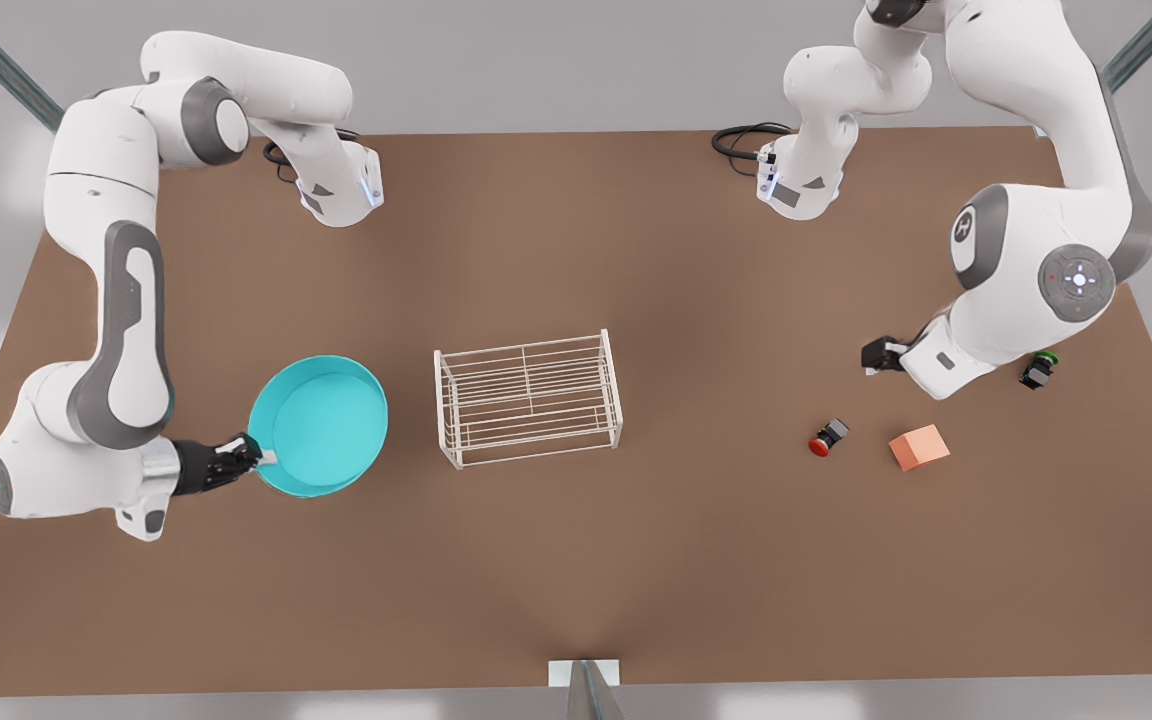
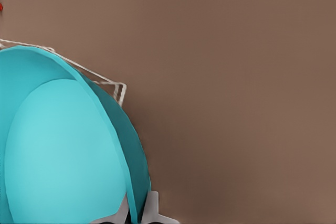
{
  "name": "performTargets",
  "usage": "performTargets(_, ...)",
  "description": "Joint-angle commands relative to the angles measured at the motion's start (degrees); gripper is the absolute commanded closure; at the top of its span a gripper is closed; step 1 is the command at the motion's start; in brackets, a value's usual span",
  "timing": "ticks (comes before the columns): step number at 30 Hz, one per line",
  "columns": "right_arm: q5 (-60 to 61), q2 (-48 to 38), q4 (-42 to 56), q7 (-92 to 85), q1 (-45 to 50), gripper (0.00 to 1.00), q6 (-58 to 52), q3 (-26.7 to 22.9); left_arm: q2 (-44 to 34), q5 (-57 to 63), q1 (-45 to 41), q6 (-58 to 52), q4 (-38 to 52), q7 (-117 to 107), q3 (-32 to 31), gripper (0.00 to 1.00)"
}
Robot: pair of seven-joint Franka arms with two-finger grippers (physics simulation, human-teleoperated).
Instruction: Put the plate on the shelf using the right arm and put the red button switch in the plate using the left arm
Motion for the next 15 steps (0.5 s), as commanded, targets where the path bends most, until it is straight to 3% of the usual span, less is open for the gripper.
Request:
performTargets(1, -0.22, -0.66, -0.05, 13.51, 1.79, 0.81, -3.97, 0.65, 0.86, 0.04, -0.27, 3.25, -0.34, 5.56, -0.08, 0.00)
performTargets(2, -0.22, -1.01, -0.49, 14.74, 3.20, 0.81, -3.97, 0.65, 1.47, -2.76, 0.17, 4.64, -0.43, 11.36, 0.01, 0.00)
performTargets(4, -0.22, -2.42, -3.04, 18.26, 6.01, 0.81, -2.91, 0.74, 4.46, -6.55, 0.17, 20.73, -6.59, 38.34, 0.01, 0.00)
performTargets(7, -0.22, -6.99, -11.91, 21.86, 7.59, 0.81, 4.03, 1.97, 9.21, -6.46, -1.59, 26.79, -6.32, 51.34, -0.08, 0.00)
performTargets(9, -0.22, -9.80, -17.10, 24.14, 8.03, 0.81, 7.98, 3.11, 11.14, -4.45, -1.50, 28.03, -6.50, 58.03, 0.01, 0.00)
performTargets(15, 1.98, -11.12, -20.44, 31.09, 14.71, 0.81, 15.63, 3.73, 15.01, -3.12, -0.71, 31.37, -7.02, 68.59, 0.10, 0.00)
